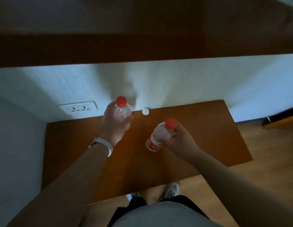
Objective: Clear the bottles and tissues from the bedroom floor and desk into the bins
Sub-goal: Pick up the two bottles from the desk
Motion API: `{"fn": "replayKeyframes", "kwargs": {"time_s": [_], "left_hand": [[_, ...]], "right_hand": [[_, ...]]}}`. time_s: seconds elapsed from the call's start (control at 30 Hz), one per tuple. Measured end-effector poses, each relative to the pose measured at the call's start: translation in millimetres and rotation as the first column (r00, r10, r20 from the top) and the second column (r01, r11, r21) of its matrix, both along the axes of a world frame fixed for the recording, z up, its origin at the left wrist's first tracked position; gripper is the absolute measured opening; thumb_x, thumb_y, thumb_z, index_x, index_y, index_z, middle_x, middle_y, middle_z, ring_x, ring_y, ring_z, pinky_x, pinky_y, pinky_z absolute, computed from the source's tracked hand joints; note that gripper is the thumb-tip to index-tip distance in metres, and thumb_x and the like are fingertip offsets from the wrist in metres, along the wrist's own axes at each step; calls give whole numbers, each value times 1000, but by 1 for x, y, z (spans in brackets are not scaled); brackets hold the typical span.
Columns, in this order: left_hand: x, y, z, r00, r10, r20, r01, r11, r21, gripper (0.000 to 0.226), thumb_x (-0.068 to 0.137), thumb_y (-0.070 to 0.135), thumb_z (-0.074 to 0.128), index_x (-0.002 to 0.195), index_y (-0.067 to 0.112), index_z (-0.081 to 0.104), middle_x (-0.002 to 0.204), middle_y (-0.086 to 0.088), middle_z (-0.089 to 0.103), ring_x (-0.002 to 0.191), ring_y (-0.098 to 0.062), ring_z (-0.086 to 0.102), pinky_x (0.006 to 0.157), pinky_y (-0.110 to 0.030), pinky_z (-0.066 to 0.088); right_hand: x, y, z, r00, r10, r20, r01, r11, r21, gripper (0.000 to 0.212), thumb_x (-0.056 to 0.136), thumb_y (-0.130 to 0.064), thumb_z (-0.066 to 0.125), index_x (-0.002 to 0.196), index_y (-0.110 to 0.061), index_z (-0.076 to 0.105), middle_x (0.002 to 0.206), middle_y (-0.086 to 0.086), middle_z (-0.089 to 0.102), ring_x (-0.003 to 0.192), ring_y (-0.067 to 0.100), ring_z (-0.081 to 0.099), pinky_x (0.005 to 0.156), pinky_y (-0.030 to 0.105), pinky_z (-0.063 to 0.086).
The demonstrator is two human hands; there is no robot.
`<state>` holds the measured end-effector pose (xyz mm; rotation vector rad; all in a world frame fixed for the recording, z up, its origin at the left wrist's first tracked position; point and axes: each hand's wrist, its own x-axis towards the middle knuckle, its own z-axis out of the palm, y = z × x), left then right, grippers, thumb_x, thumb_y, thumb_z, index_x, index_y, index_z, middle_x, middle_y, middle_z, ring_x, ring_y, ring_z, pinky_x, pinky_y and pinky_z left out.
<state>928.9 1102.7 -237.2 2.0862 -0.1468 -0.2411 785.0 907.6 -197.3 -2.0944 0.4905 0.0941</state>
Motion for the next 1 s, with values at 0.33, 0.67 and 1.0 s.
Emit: {"fn": "replayKeyframes", "kwargs": {"time_s": [0.33, 0.67, 1.0], "left_hand": [[-34, -57, 27, 968, -247, 46, 248, 969, -21, 71, 72, 57, 73, 133, 43, 40, 124, 11, 58, 111, -15, 59, 92, -45, 55], [-114, -154, 64, 895, -435, 95, 442, 895, -57, 58, 76, 41, 77, 123, 36, 43, 107, 12, 60, 97, -13, 63, 77, -28, 56], [-262, -287, 94, 724, -676, 138, 689, 717, -104, 51, 80, 28, 78, 120, 40, 48, 108, 15, 61, 97, -6, 63, 79, -24, 55]], "right_hand": [[-35, -35, 33, 985, -157, 66, 157, 988, 9, 42, 81, -45, 70, 116, -33, 50, 104, -16, 62, 94, 0, 62, 78, 23, 53], [-137, -111, 40, 929, -337, 155, 342, 940, -1, 45, 76, -49, 72, 114, -38, 50, 103, -17, 61, 97, 4, 63, 85, 32, 57], [-303, -210, 59, 791, -565, 236, 559, 823, 97, 41, 79, -31, 75, 111, -38, 51, 103, -19, 60, 95, -3, 60, 83, 22, 55]]}}
